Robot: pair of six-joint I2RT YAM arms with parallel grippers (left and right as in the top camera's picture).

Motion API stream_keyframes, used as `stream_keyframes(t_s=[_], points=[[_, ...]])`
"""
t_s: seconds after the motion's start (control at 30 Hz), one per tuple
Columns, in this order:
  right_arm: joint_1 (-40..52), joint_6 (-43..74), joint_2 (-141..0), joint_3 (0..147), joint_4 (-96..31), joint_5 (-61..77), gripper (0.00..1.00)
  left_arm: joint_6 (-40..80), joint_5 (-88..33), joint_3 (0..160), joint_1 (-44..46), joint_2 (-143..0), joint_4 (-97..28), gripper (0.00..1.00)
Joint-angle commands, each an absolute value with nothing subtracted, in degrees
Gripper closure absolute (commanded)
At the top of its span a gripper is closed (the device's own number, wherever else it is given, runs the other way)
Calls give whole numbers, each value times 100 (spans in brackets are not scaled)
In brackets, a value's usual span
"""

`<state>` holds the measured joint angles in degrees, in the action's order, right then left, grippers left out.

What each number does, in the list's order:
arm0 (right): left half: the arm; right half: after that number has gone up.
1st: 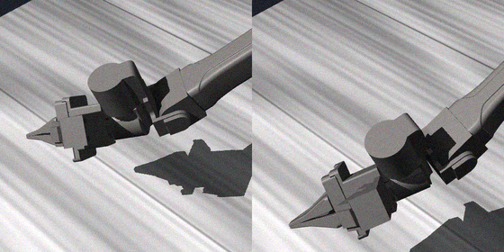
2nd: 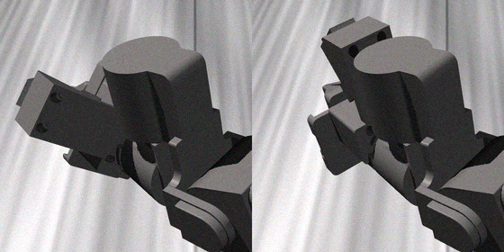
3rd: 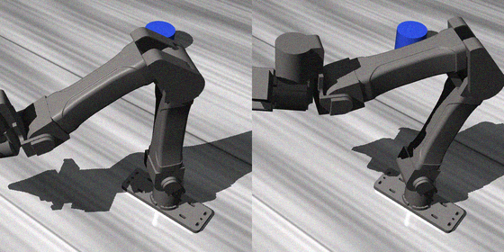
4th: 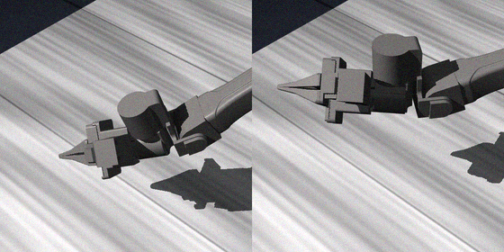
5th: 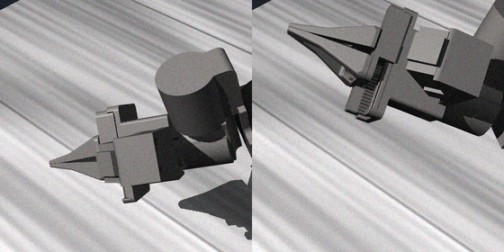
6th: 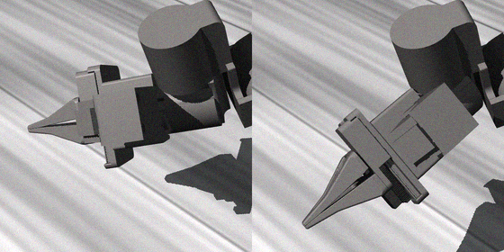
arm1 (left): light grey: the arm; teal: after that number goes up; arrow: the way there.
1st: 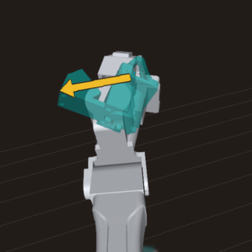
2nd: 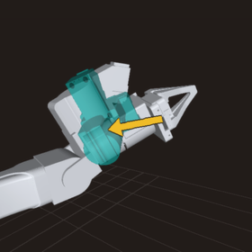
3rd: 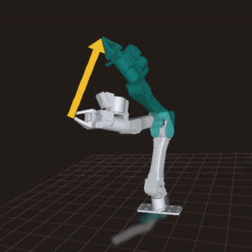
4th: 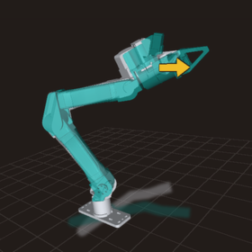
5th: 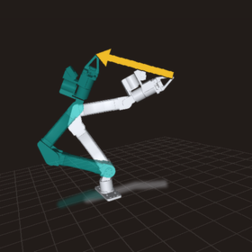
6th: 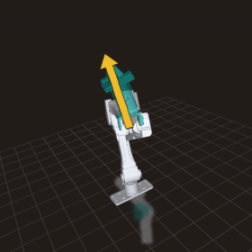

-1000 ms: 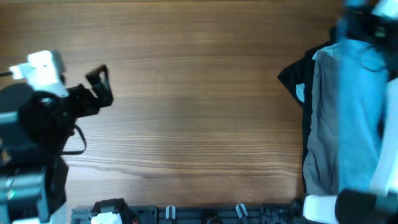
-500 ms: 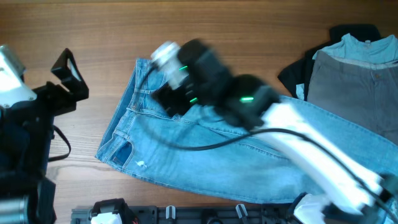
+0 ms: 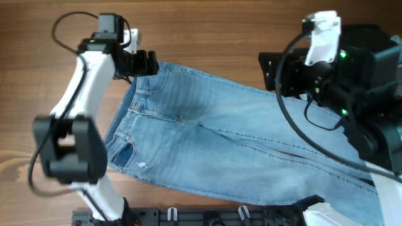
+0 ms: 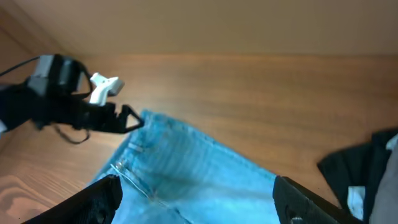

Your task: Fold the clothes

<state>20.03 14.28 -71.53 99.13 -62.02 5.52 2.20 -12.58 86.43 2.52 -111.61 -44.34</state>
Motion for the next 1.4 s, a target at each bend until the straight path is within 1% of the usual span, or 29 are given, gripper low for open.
stream_keyframes(t_s=[0.0,0.1,0.17,0.2,0.23,0.3,0.4,0.5,0.57,0.7,0.73,0.77,0.8,0.83,0.87,0.93,0.97,1.0,1.07,1.1,1.13,1.17,1.2,1.23,1.27,1.33,1.37], points=[[1984,1520,-7373,9907,-6333,491,17,19,-1256,8632,207,-11911,-3750,3],[1984,1518,-7612,9898,-6445,491,17,16,-1203,8632,209,-12293,-3183,5],[1984,1518,-7769,9898,-6504,489,17,19,-1199,8632,209,-12475,-2947,16],[1984,1518,-7832,9898,-6521,491,17,19,-1199,8632,209,-12547,-2928,26],[1984,1518,-7887,9898,-6525,489,17,16,-1197,8628,209,-12597,-2934,43],[1984,1520,-7966,9898,-6519,489,17,19,-1151,8626,176,-12667,-2945,96],[1984,1520,-8007,9898,-6523,489,17,58,-878,8700,-209,-12617,-2982,96],[1984,1516,-8005,9898,-6547,458,17,832,67,9220,-1415,-12331,-3533,96],[1984,1518,-8005,9898,-6547,381,17,991,36,9555,-2464,-12086,-3697,96],[1984,1518,-8029,9898,-6539,333,16,989,-296,9662,-3675,-11758,-3765,96],[1984,1522,-8031,9898,-6541,272,15,991,-349,9662,-3909,-11679,-3833,93],[1984,1520,-8047,9898,-6539,239,15,989,-469,9662,-4040,-11631,-3859,69],[1984,1522,-8053,9898,-6523,231,15,978,-768,9662,-4178,-11568,-3889,50],[1984,1540,-8082,9898,-6506,167,15,919,-989,9662,-4226,-11524,-3916,36],[1984,1693,-8138,9894,-6508,-64,14,919,-1151,9662,-4233,-11439,-3990,29],[1977,1850,-8307,9891,-6565,-392,14,711,-1271,9662,-4158,-11251,-4147,23],[1953,1841,-8495,9889,-6604,-408,15,578,-1288,9662,-4042,-11093,-4274,22],[1920,1844,-8683,9889,-6643,-403,18,445,-1308,9662,-3942,-10960,-4386,21],[1835,1804,-9150,9889,-6700,-408,33,294,-1306,9662,-3660,-10652,-4670,25],[1750,1804,-9465,9889,-6692,-405,40,298,-1308,9662,-3500,-10514,-4807,30],[1640,1809,-9810,9889,-6641,-403,56,298,-1310,9662,-3308,-10383,-4991,38],[1520,1809,-10175,9889,-6552,-325,68,298,-1308,9662,-3107,-10291,-5166,43],[1400,1800,-10490,9889,-6458,-106,78,296,-1306,9662,-2976,-10254,-5280,47],[1286,1782,-10812,9889,-6364,209,83,294,-1308,9662,-2655,-10202,-5522,51],[1142,1610,-11229,9889,-6233,762,87,167,-1308,9662,-2346,-10197,-5754,51],[1020,1474,-11725,9889,-6082,1457,87,163,-1306,9662,-2036,-10197,-6007,52],[974,1433,-12020,9889,-5996,1785,89,121,-1304,9662,-1848,-10197,-6139,54]])
